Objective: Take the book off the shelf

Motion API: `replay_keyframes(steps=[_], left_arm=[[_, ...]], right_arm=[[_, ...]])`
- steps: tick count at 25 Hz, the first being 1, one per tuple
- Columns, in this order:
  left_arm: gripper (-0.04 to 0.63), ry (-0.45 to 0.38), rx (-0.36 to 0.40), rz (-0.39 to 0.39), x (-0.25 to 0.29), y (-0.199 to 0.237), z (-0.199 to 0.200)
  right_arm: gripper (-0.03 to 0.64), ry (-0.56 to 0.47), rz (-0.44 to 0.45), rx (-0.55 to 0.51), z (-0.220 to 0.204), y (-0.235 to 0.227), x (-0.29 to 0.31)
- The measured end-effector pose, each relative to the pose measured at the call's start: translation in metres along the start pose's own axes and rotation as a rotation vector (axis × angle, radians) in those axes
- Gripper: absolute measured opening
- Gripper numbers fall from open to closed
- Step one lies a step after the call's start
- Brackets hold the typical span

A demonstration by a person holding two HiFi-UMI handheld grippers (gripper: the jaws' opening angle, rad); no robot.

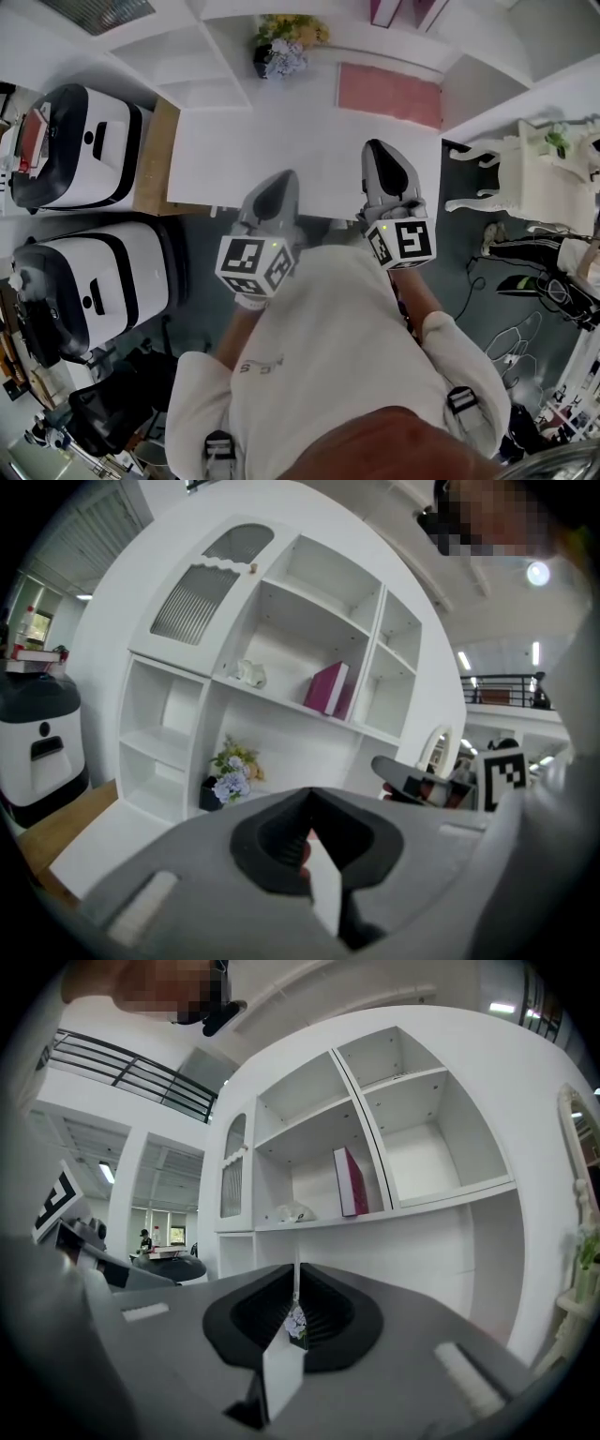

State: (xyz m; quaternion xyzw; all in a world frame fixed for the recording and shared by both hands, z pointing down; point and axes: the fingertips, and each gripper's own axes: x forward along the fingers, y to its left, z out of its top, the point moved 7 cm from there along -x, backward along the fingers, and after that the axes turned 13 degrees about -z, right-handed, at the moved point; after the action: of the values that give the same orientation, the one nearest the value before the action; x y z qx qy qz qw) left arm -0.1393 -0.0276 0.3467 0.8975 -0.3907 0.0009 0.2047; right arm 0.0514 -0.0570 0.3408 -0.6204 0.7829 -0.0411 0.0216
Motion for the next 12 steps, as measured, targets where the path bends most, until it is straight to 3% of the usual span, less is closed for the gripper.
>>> replay_keyframes(steps=[12], left_arm=[[0.000,-0.003,0.051,-0.063,0.038,-0.012,0.022]], right_arm=[[0.040,-0.089,-0.011,-0.007,0.039,-0.014,0.032]])
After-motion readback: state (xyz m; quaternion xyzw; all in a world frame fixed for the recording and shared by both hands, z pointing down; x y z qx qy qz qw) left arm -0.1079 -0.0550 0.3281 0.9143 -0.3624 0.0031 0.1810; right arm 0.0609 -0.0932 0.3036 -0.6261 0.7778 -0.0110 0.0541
